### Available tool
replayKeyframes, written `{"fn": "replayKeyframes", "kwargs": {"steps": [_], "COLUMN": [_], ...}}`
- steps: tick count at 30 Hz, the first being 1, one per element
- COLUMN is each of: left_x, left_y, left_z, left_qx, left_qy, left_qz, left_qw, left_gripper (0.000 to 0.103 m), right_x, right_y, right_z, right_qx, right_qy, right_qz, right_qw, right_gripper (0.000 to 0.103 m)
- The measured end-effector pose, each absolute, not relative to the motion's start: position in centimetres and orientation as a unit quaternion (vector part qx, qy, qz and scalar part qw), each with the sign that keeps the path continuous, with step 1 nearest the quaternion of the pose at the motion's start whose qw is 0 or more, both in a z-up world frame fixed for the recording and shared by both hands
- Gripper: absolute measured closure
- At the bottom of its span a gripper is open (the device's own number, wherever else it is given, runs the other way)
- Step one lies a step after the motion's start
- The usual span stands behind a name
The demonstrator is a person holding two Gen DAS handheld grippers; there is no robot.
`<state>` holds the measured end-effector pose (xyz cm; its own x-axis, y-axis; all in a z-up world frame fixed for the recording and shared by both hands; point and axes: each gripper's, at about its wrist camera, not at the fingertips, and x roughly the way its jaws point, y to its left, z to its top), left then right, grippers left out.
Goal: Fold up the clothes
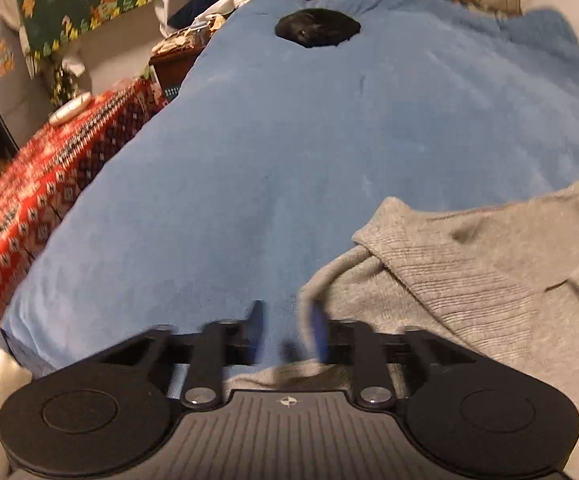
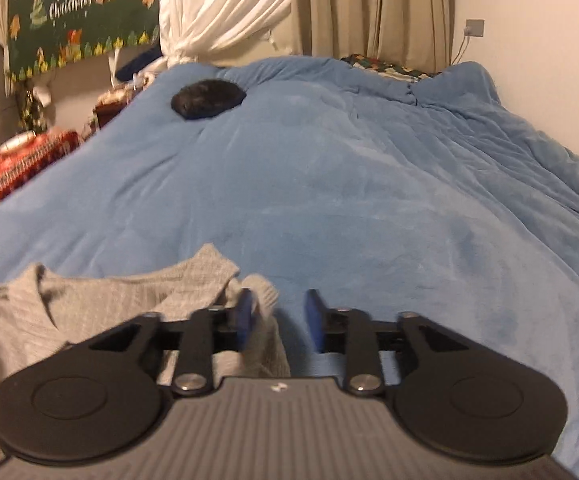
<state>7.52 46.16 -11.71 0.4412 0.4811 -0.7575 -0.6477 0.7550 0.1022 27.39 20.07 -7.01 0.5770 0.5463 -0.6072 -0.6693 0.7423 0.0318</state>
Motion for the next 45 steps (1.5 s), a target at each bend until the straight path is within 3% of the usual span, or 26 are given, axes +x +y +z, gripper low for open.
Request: {"fn": "replayKeyframes", "kwargs": {"steps": [2, 3, 5, 7, 9, 13, 16, 20, 25, 35, 40, 41, 43, 45], "left_x": [6.2, 5.5, 3.8, 1.6, -0.5, -4.5, -7.6, -10.1, -12.8, -18.3, -18.5, -18.3, -18.4, -18.4], "left_y": [46.0, 45.6, 44.5, 42.8, 40.9, 37.3, 34.5, 31.9, 29.2, 26.6, 27.2, 27.3, 27.6, 27.7], "left_z": [-10.2, -9.3, -7.3, -5.1, -3.4, -0.6, 0.4, 0.3, -1.9, -6.7, -10.4, -11.1, -12.1, -13.0], "left_qx": [-0.109, -0.106, -0.096, -0.08, -0.074, -0.062, -0.032, -0.022, -0.046, -0.089, -0.079, -0.069, -0.061, -0.063], "left_qy": [0.4, 0.392, 0.376, 0.359, 0.337, 0.298, 0.263, 0.273, 0.305, 0.259, 0.292, 0.301, 0.308, 0.315], "left_qz": [0.324, 0.317, 0.305, 0.296, 0.295, 0.301, 0.304, 0.266, 0.22, 0.196, 0.229, 0.236, 0.238, 0.231], "left_qw": [0.851, 0.857, 0.87, 0.882, 0.891, 0.904, 0.915, 0.924, 0.926, 0.942, 0.925, 0.922, 0.919, 0.919], "left_gripper": [0.067, 0.065, 0.055, 0.037, 0.034, 0.007, 0.003, 0.002, 0.003, 0.006, 0.038, 0.041, 0.059, 0.064], "right_x": [27.0, 26.4, 24.6, 22.0, 18.9, 12.8, 9.1, 4.0, -2.6, -9.2, -7.6, -7.4, -6.9, -6.5], "right_y": [18.7, 17.9, 16.1, 13.3, 10.4, 5.7, 2.7, -0.5, -3.5, -3.4, -3.1, -3.1, -3.2, -3.3], "right_z": [-5.5, -4.6, -2.8, -0.9, 1.1, 4.3, 5.2, 4.9, 2.5, -5.6, -8.3, -8.5, -8.7, -8.7], "right_qx": [-0.094, -0.094, -0.097, -0.098, -0.101, -0.096, -0.091, -0.113, -0.12, -0.127, -0.112, -0.117, -0.123, -0.124], "right_qy": [0.304, 0.303, 0.296, 0.281, 0.258, 0.232, 0.237, 0.229, 0.189, 0.22, 0.245, 0.24, 0.237, 0.245], "right_qz": [0.355, 0.361, 0.374, 0.389, 0.399, 0.389, 0.39, 0.373, 0.366, 0.379, 0.354, 0.354, 0.36, 0.357], "right_qw": [0.879, 0.877, 0.873, 0.872, 0.874, 0.886, 0.885, 0.892, 0.903, 0.89, 0.896, 0.896, 0.894, 0.893], "right_gripper": [0.062, 0.056, 0.04, 0.016, 0.004, 0.001, 0.001, 0.001, 0.001, 0.001, 0.004, 0.006, 0.016, 0.022]}}
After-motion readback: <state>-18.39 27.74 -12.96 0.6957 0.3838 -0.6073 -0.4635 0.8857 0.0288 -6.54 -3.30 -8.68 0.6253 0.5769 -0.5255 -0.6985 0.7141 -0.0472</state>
